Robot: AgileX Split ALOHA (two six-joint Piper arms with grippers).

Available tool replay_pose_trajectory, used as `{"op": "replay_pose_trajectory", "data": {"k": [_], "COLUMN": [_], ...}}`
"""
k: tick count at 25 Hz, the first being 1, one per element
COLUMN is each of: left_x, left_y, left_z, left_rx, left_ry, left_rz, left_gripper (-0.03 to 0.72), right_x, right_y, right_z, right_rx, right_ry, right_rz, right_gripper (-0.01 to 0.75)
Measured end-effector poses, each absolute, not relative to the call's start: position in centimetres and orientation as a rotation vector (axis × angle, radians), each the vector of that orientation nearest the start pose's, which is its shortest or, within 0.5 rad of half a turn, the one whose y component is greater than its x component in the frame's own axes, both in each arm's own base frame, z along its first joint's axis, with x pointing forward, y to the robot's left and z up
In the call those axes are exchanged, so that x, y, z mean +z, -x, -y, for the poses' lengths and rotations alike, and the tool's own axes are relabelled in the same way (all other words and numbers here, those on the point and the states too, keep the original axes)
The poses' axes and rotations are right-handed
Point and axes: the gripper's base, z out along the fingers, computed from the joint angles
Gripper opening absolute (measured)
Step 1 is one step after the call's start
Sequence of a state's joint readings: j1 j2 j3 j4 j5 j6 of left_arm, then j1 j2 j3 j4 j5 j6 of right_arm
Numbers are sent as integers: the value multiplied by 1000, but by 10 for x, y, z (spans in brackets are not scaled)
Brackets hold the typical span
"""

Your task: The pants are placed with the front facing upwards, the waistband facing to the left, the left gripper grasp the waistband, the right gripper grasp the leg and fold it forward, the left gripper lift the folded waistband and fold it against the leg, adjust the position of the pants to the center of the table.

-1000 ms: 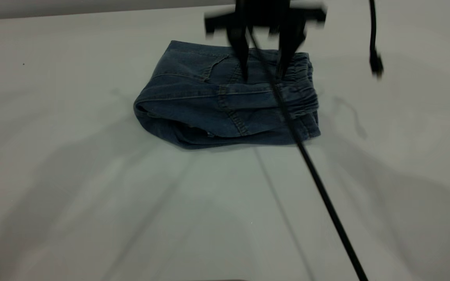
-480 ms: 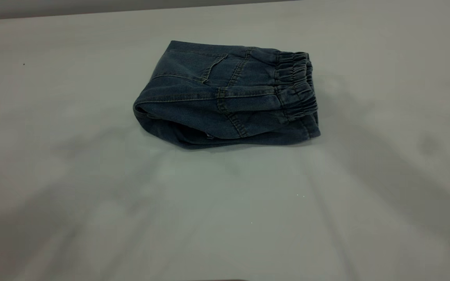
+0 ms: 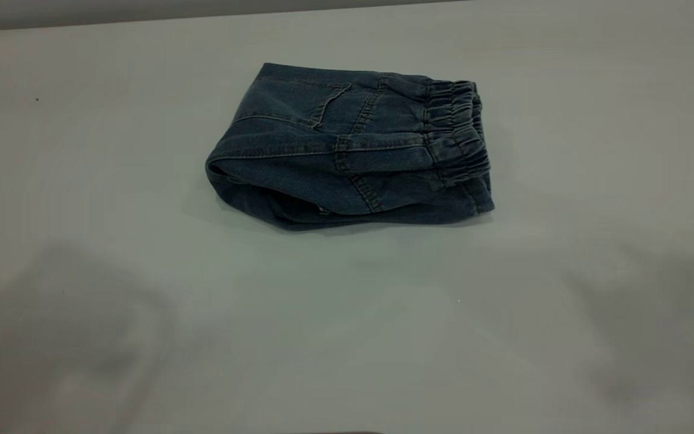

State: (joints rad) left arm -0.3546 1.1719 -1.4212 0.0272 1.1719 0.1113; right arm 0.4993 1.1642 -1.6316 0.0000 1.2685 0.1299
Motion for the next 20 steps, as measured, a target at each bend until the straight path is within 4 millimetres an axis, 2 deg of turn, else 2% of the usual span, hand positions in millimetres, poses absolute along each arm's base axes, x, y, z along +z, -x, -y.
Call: {"op": "replay_pose_trajectory", "data": {"k": [6, 11, 13, 16, 20], "left_x": [402, 359, 342, 322, 302], "left_y": [-194, -174, -165, -149, -128], "left_z": [69, 62, 59, 53, 44], "left_rx": [-77, -59, -49, -39, -29], "left_ry": [-545, -569, -580, -591, -599], "left_rz": [-2447, -2567, -2609, -2653, -2683], "left_gripper": [537, 537, 537, 537, 537], "right_x": [432, 365, 338, 307, 277], "right_y": [-122, -94, -86, -77, -70], "right_z": [-65, -50, -45, -39, -33], "right_rx": [273, 228, 213, 194, 175], "right_ry": [435, 449, 445, 440, 442], "right_rz": [-2372, -2516, -2571, -2585, -2553], "right_gripper": [372, 372, 372, 372, 372]}}
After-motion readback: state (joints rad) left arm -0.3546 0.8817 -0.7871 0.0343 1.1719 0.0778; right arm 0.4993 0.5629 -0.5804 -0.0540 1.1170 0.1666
